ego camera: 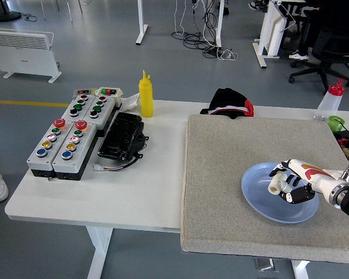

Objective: Pick pipe place plate twice

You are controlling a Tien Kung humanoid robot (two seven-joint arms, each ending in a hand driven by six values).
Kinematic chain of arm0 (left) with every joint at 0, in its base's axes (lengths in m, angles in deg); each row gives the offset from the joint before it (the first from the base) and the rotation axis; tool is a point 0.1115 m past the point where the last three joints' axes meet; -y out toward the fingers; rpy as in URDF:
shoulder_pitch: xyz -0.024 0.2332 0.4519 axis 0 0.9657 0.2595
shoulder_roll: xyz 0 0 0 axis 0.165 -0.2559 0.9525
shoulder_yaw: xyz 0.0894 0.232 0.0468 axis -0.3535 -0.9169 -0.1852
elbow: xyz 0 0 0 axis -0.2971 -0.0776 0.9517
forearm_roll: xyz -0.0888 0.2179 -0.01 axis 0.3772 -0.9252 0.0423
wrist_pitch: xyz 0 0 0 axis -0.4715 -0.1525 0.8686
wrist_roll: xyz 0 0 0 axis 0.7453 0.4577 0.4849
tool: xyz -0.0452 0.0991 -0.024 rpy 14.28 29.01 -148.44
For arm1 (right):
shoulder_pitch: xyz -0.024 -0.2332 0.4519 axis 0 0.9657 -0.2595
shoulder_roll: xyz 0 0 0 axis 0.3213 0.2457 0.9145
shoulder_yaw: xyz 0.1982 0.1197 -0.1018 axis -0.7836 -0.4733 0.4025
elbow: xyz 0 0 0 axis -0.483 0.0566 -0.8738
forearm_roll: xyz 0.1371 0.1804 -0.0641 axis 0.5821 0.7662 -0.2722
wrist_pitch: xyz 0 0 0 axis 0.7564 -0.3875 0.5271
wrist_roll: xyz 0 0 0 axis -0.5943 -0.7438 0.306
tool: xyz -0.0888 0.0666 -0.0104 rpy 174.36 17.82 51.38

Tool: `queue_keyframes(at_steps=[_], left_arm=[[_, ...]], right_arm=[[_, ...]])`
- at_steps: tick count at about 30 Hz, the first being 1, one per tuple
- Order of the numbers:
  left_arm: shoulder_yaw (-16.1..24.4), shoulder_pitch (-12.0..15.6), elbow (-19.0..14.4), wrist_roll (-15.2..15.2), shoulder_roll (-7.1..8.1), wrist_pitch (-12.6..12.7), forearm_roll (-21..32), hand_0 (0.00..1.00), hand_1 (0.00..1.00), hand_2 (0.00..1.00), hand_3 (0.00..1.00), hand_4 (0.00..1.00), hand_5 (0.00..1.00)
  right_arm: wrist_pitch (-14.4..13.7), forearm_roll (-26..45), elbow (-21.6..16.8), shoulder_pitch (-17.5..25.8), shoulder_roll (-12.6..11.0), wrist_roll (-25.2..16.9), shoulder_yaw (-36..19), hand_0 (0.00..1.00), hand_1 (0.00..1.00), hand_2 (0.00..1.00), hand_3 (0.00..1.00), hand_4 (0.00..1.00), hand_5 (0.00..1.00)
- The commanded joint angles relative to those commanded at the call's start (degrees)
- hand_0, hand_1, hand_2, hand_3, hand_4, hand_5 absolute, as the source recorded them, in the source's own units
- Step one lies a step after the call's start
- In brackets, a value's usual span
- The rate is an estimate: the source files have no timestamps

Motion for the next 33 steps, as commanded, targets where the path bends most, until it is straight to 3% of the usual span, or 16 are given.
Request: queue_keyframes(at_steps=[3, 4, 5, 10, 11, 16, 17, 29, 33], left_arm=[[-0.1, 0.0, 0.0, 0.1, 0.00, 0.1, 0.2, 0.618, 0.683, 0.709, 0.584, 0.465, 0.998], [-0.1, 0.0, 0.0, 0.1, 0.00, 0.0, 0.2, 0.618, 0.683, 0.709, 0.584, 0.465, 0.998], [-0.1, 0.0, 0.0, 0.1, 0.00, 0.1, 0.2, 0.618, 0.684, 0.709, 0.583, 0.465, 0.998], [-0.1, 0.0, 0.0, 0.1, 0.00, 0.0, 0.2, 0.618, 0.684, 0.709, 0.583, 0.465, 0.998], [-0.1, 0.0, 0.0, 0.1, 0.00, 0.0, 0.1, 0.618, 0.684, 0.708, 0.583, 0.465, 0.998], [0.0, 0.0, 0.0, 0.0, 0.00, 0.1, 0.0, 0.618, 0.684, 0.708, 0.583, 0.465, 0.998], [0.0, 0.0, 0.0, 0.0, 0.00, 0.1, -0.1, 0.618, 0.683, 0.707, 0.581, 0.465, 0.998], [0.1, 0.0, 0.0, -0.1, 0.00, 0.1, -0.2, 0.618, 0.684, 0.708, 0.582, 0.465, 0.998], [0.1, 0.0, -0.1, -0.2, 0.00, 0.1, -0.3, 0.618, 0.684, 0.708, 0.582, 0.465, 0.998]], right_arm=[[3.5, -0.3, 1.7, -1.3, 1.5, 1.2, 3.0, 0.797, 0.738, 0.737, 0.692, 0.608, 0.280], [3.3, -0.6, 2.6, -1.5, 1.9, 1.0, 3.4, 0.797, 0.738, 0.737, 0.692, 0.608, 0.280], [3.3, -0.7, 2.8, -1.5, 2.0, 0.9, 3.5, 0.846, 0.785, 0.828, 0.741, 0.630, 0.295], [3.5, -1.2, 4.3, -1.5, 2.4, 1.0, 3.4, 0.846, 0.785, 0.828, 0.741, 0.630, 0.295], [3.8, -1.4, 4.7, -1.5, 2.4, 1.2, 3.2, 0.968, 0.902, 0.983, 0.892, 0.756, 0.343], [3.7, -1.8, 5.0, -1.1, 2.1, 1.0, 2.3, 0.968, 0.902, 0.983, 0.892, 0.756, 0.343], [3.6, -1.9, 5.0, -1.0, 2.0, 0.9, 2.1, 0.998, 0.927, 0.998, 0.989, 0.786, 0.336], [1.0, -1.0, 3.5, -0.4, 0.9, -1.2, -3.4, 0.998, 0.930, 0.998, 0.988, 0.799, 0.346], [-1.1, -1.6, 9.1, -2.4, 1.7, -1.5, -3.7, 0.998, 0.930, 0.998, 0.988, 0.799, 0.346]])
